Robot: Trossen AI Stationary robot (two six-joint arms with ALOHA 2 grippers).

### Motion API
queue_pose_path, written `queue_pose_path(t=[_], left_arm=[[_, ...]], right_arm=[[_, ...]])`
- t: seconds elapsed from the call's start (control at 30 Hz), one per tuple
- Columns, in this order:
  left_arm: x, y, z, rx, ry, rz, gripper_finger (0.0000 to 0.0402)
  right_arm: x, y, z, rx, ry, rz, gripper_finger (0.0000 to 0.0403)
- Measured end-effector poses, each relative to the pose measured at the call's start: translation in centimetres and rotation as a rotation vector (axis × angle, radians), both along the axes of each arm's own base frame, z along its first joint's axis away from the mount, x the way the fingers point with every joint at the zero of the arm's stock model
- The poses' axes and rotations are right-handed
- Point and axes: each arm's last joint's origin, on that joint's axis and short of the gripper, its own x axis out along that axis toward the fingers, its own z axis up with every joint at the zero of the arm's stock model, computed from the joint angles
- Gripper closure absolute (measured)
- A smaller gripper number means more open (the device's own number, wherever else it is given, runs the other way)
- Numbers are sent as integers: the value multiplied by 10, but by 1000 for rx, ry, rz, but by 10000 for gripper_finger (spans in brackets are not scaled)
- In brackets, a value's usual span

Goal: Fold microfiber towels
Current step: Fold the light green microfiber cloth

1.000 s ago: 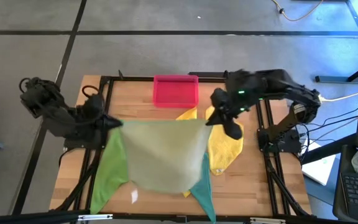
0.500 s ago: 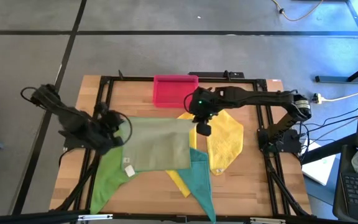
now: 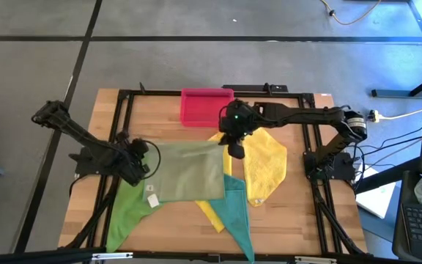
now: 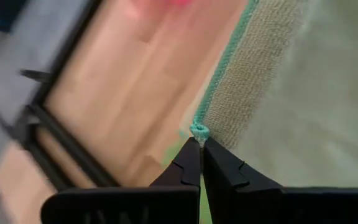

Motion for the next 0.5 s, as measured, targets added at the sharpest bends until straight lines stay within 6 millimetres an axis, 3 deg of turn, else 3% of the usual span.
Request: queue_pose_path(t=[0.27,0.5], left_arm=[[6,-19,6,-165,-75,-67,402],[3,-30,5,-240,-84,-82,402]], right_arm=[[-4,38,-23,137,68,135,389],[-6,63,-48,175,64,152,389]])
